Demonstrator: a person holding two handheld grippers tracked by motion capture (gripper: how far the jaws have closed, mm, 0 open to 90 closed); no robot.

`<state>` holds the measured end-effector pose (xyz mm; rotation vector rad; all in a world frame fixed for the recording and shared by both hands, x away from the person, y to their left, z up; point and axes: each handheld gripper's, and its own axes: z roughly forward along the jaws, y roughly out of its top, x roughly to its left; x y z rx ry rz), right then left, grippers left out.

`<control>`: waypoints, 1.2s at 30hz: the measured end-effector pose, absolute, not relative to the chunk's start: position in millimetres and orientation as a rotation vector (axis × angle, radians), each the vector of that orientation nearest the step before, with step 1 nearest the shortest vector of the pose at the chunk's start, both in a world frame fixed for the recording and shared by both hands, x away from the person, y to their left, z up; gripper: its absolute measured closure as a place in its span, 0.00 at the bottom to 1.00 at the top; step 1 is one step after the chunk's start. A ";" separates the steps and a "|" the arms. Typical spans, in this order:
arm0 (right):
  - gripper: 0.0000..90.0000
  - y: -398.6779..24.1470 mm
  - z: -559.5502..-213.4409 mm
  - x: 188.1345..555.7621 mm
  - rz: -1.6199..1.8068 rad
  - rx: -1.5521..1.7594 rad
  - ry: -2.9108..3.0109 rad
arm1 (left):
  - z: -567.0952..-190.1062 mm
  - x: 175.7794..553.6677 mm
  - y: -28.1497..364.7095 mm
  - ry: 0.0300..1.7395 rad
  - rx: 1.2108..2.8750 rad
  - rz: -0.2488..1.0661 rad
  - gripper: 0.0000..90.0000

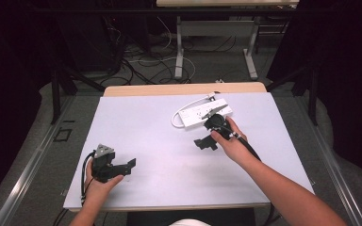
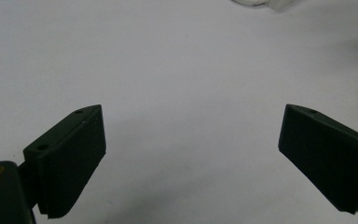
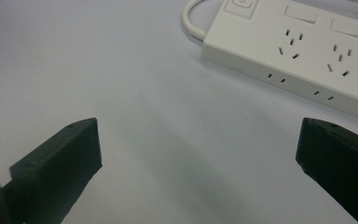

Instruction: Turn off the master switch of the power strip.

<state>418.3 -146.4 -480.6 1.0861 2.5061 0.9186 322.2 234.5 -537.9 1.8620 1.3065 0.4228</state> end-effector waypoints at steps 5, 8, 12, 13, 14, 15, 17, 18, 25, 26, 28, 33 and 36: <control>0.00 -162.1 -481.3 409.7 0.961 1.105 2.483 | -537.6 322.2 233.9 1.313 1.866 0.420 0.08; 0.00 -172.3 -482.7 405.3 0.976 1.127 2.471 | -537.6 322.3 233.5 1.313 1.865 0.420 0.08; 0.00 -187.3 -485.7 400.2 0.998 1.148 2.436 | -538.2 322.6 233.4 1.316 1.863 0.419 0.08; 0.00 -190.7 -486.2 398.2 1.005 1.172 2.431 | -538.4 322.7 233.3 1.317 1.861 0.419 0.08; 0.00 -195.3 -487.0 397.1 1.000 1.169 2.425 | -538.5 322.8 233.3 1.317 1.860 0.419 0.08; 0.00 -198.7 -487.7 395.4 1.009 1.186 2.415 | -538.2 322.6 233.5 1.318 1.863 0.419 0.08; 0.00 -206.6 -489.6 392.5 1.017 1.199 2.406 | -538.1 322.5 233.6 1.318 1.863 0.421 0.08; 0.00 -209.9 -490.4 390.2 1.023 1.228 2.401 | -538.1 322.5 233.6 1.318 1.862 0.420 0.08; 0.00 -233.8 -498.7 380.4 1.066 1.285 2.340 | -538.2 322.6 233.4 1.312 1.866 0.416 0.08; 0.00 -237.0 -500.2 379.5 1.073 1.287 2.333 | -538.1 322.6 233.3 1.311 1.866 0.417 0.08; 0.00 -243.7 -502.9 377.5 1.080 1.298 2.309 | -538.2 322.5 233.0 1.314 1.860 0.416 0.08; 0.00 -259.5 -509.0 371.6 1.082 1.345 2.264 | -538.0 322.3 233.4 1.317 1.862 0.414 0.08; 0.00 -268.6 -514.4 368.0 1.068 1.358 2.242 | -537.9 322.2 233.4 1.317 1.862 0.416 0.08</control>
